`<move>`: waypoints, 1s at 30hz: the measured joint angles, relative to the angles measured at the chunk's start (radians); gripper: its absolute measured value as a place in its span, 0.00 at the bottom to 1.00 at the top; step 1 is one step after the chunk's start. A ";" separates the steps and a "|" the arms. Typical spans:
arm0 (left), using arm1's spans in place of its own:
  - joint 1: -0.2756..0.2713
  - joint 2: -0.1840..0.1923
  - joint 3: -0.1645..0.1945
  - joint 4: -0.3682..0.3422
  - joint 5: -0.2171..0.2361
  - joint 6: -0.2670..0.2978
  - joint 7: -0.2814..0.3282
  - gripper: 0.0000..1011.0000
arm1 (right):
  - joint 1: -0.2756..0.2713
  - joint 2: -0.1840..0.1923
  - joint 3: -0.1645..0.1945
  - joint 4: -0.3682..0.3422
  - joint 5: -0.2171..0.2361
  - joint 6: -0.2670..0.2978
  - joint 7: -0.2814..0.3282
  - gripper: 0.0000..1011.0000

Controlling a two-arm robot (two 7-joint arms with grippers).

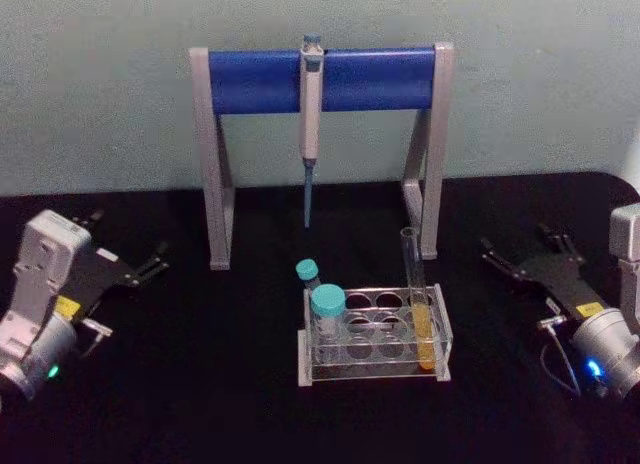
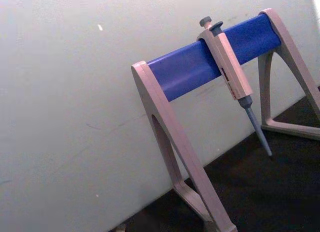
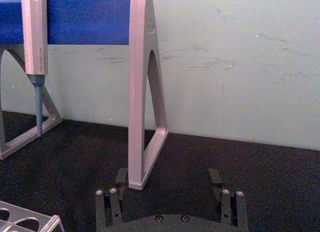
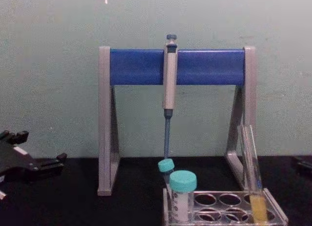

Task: Pick up the test tube from the test tube rack, shake it, then place it back into the test tube rack.

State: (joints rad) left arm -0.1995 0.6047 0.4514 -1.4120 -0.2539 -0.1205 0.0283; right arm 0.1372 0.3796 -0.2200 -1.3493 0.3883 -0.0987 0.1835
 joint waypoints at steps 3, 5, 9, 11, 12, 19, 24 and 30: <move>0.000 0.000 0.000 0.000 0.000 0.000 0.000 0.99 | 0.000 0.000 0.000 0.000 0.000 0.000 0.000 0.99; 0.000 0.000 0.000 0.000 0.000 0.000 0.000 0.99 | 0.000 0.000 0.000 0.000 0.000 0.000 0.000 0.99; 0.000 0.000 0.000 0.000 0.000 0.000 0.000 0.99 | 0.000 0.000 0.000 0.000 0.000 0.000 -0.001 0.99; 0.000 0.000 0.000 0.000 0.000 0.000 0.000 0.99 | 0.000 0.000 0.000 0.000 0.000 0.000 -0.001 0.99; 0.000 0.000 0.000 0.000 0.000 0.000 0.000 0.99 | 0.000 0.000 0.000 0.000 0.000 0.000 -0.001 0.99; 0.000 0.000 0.000 0.000 0.000 0.000 0.000 0.99 | 0.000 0.000 0.000 0.000 0.000 0.000 -0.001 0.99; 0.000 0.000 0.000 0.000 0.000 0.000 0.000 0.99 | 0.000 0.000 0.000 0.000 0.000 0.000 -0.001 0.99; 0.000 0.000 0.000 0.000 0.000 0.000 0.000 0.99 | 0.000 0.000 0.000 0.000 0.000 0.000 -0.001 0.99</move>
State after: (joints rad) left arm -0.1995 0.6047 0.4514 -1.4120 -0.2539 -0.1205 0.0283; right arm 0.1371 0.3797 -0.2200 -1.3496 0.3883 -0.0988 0.1826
